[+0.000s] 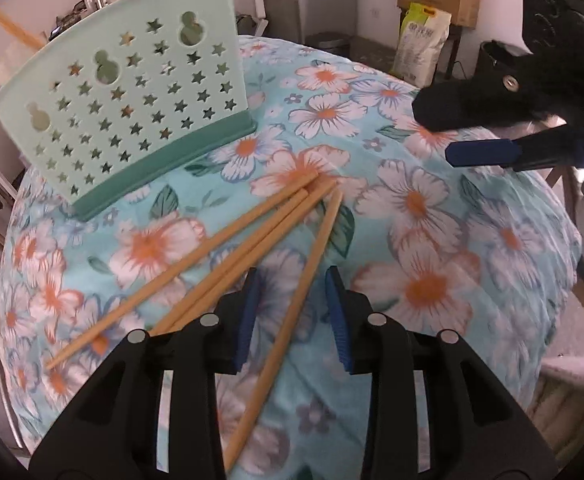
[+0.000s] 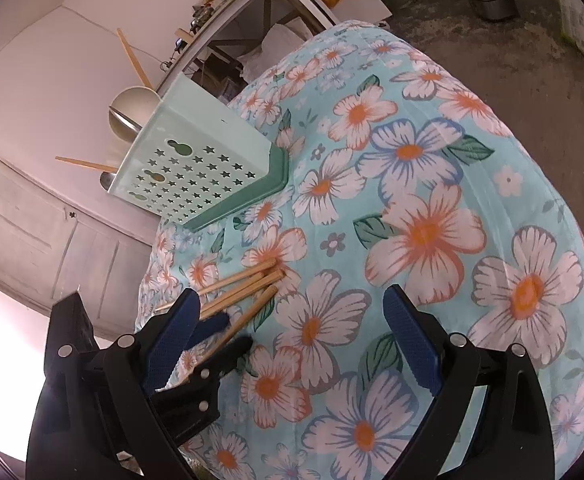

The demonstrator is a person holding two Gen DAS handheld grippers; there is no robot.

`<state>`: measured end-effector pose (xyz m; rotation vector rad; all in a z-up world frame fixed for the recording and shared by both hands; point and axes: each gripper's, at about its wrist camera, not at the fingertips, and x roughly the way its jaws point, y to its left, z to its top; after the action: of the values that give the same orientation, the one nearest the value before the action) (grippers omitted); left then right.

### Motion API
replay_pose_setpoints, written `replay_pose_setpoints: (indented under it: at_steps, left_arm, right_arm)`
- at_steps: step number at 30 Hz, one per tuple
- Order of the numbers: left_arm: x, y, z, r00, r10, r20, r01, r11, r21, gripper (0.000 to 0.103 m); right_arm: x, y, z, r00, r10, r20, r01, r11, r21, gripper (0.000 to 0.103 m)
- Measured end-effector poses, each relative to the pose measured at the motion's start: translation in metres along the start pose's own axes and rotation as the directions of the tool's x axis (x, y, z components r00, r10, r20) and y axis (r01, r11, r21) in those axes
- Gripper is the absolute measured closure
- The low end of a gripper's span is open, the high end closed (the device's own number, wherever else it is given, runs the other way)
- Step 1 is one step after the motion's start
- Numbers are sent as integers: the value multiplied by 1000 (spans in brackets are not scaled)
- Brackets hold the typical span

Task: Organize utensils

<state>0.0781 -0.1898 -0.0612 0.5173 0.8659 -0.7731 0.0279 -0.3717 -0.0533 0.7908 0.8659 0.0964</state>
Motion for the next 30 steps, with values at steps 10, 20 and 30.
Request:
replay_pose_setpoints:
  at_steps: [10, 20, 30]
  left_arm:
    - [1, -3, 11, 999, -39, -14, 38, 995, -90, 94]
    - [-59, 86, -12, 963, -152, 221, 243, 846, -474, 98]
    - [-101, 184, -71, 920, -1, 391, 317, 589, -743, 98]
  right_arm:
    - [-4, -1, 0, 1000, 4, 11, -4, 1000, 7, 16]
    - [-11, 27, -1, 997, -51, 59, 60, 986, -157, 18]
    - [15, 94, -3, 991, -104, 84, 131, 877, -463, 18]
